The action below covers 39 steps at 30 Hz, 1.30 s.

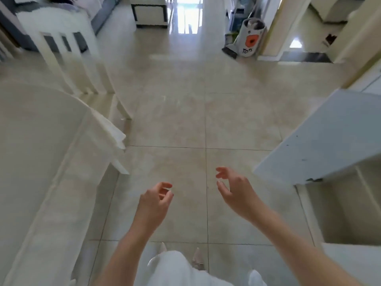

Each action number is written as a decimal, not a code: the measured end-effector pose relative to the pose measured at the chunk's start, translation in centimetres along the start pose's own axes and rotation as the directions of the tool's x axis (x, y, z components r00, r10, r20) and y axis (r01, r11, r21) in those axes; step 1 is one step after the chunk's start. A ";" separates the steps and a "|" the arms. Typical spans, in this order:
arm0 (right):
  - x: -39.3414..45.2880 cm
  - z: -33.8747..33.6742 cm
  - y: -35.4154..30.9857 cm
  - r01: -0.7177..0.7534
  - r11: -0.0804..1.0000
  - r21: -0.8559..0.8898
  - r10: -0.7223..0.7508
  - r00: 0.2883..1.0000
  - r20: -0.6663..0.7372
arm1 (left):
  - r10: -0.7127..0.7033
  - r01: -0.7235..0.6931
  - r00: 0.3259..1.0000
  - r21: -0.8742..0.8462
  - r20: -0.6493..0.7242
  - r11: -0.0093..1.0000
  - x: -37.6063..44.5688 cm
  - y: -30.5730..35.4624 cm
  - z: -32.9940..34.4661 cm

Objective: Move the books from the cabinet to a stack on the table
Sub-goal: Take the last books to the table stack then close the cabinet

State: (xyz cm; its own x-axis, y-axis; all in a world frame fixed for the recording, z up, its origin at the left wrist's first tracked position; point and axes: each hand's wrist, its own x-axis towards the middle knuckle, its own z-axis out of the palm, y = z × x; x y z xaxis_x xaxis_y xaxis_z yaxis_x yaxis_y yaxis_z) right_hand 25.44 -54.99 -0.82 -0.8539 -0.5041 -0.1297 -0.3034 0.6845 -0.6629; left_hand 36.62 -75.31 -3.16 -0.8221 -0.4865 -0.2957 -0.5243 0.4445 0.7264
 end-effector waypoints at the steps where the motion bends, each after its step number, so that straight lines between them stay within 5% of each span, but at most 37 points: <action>1: 0.0 -1.6 1.8 -0.045 0.999 0.009 0.046 0.999 -0.028 | 0.027 -0.029 0.998 0.028 0.051 0.999 1.2 1.8 1.8; 10: 4.0 -12.4 14.4 -0.374 0.920 0.116 0.390 0.900 -0.193 | 0.168 -0.223 0.907 0.101 0.385 0.970 13.7 14.8 14.6; 21: 12.7 -25.5 24.4 -0.537 0.782 0.316 0.620 0.719 -0.313 | 0.353 -0.441 0.721 0.001 0.596 0.898 29.0 35.8 28.1; 29: 19.1 -33.7 30.4 -0.585 0.574 0.573 0.794 0.568 -0.217 | 0.545 -0.644 0.537 -0.104 0.644 0.758 32.7 52.0 38.2; 39: 24.4 -35.1 32.8 -0.553 0.136 0.822 0.884 0.443 0.152 | 0.322 -0.590 0.194 -0.152 0.927 0.793 34.1 58.1 47.1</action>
State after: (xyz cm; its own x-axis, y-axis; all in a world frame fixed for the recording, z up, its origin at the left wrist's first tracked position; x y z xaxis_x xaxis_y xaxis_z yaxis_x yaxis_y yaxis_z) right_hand -20.14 -26.37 0.14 -0.5819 0.3016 -0.7553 0.7788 -0.0608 -0.6243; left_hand -32.33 -30.71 -0.28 -0.5342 0.7456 -0.3983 0.1026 0.5249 0.8449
